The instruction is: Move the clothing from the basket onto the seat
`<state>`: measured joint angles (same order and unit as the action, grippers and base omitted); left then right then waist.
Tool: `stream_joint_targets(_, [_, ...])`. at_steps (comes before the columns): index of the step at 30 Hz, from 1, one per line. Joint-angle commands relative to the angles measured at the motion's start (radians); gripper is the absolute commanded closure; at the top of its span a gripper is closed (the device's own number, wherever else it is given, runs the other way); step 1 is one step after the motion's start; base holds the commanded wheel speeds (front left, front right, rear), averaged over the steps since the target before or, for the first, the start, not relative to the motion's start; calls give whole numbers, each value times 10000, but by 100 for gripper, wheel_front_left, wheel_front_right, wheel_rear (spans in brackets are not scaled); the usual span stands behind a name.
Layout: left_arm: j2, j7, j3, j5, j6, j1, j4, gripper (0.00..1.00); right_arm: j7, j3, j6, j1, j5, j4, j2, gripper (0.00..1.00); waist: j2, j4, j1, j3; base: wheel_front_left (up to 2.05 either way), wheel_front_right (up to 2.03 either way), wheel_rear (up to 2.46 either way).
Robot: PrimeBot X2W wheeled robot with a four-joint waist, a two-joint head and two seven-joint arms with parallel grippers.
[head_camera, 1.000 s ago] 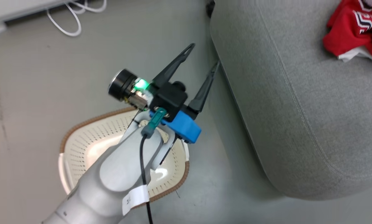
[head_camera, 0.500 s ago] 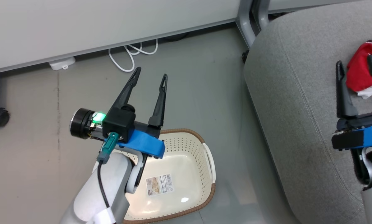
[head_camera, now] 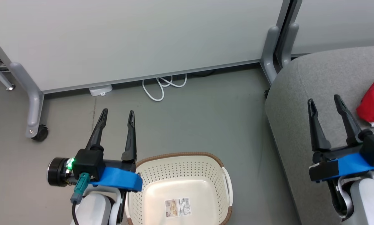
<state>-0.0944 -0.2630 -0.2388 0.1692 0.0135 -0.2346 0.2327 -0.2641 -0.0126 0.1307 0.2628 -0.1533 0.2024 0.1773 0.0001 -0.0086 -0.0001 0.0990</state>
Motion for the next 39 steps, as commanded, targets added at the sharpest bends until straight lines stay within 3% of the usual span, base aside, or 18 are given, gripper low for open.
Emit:
stream_joint_targets(1, [16,-26,160,-54,-46,238,-92,0,-4,-54,1,-264,-46,5,-67,0,-1,110,1,-215,0,0,0])
stream_joint_targets(16, [393,-26,1221,-259,-581,1626,-364,0,-4,-502,1,-1754,-278,179,-676,0,-1,355,1,-899,0,0,0])
stream_joint_targets(39, [446,-26,1184,-66,-729,1848,-99,0,-4,-551,1,-2164,-251,325,-1026,0,-1,418,1,-1049,0,0,0])
